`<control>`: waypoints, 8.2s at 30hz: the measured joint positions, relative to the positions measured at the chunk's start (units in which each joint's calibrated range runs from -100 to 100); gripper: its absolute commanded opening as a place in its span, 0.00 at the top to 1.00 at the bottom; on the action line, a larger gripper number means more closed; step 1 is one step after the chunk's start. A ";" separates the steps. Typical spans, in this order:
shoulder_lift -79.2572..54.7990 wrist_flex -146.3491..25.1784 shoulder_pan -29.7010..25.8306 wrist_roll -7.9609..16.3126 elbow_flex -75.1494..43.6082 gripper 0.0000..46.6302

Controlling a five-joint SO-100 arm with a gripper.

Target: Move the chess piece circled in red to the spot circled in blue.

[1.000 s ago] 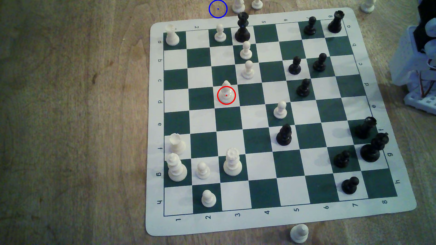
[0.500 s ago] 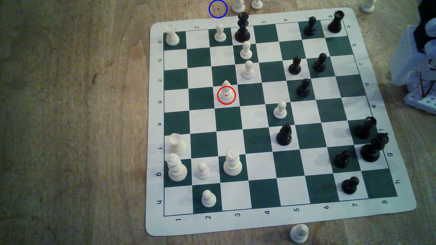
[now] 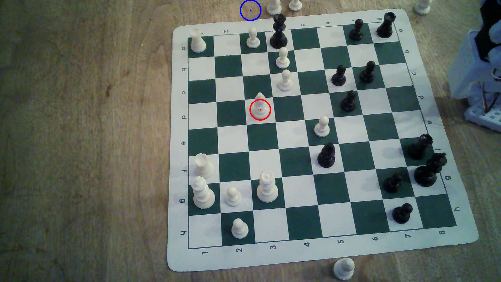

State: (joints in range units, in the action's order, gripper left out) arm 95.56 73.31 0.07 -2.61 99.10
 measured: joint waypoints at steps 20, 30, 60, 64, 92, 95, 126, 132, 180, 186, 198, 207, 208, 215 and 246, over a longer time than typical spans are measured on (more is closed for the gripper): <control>-14.33 -82.15 -5.75 3.61 -18.44 0.83; -44.07 -96.49 -4.28 3.61 -36.51 0.52; -88.14 -108.13 -2.95 7.23 -70.04 0.57; -93.09 -111.31 -3.61 8.21 -77.00 0.57; -102.97 -113.15 -2.65 8.60 -81.79 0.58; -104.06 -113.07 -2.65 8.60 -83.78 0.59; -107.16 -112.59 -3.61 9.62 -86.22 0.99; -107.16 -112.59 -3.61 9.62 -86.22 0.95; -107.16 -115.46 -4.13 10.40 -86.22 0.99; -103.23 -122.39 -2.88 9.23 -91.10 0.99; -101.21 -123.90 12.91 4.10 -103.75 0.99; -107.00 -111.63 19.40 3.42 -102.58 0.99; -108.17 -109.88 19.40 3.32 -101.94 0.99; -115.79 -102.71 20.21 1.71 -99.77 0.99; -118.56 -96.10 22.71 -0.10 -96.16 0.55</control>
State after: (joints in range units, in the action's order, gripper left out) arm -23.00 -22.79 22.79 -2.71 2.94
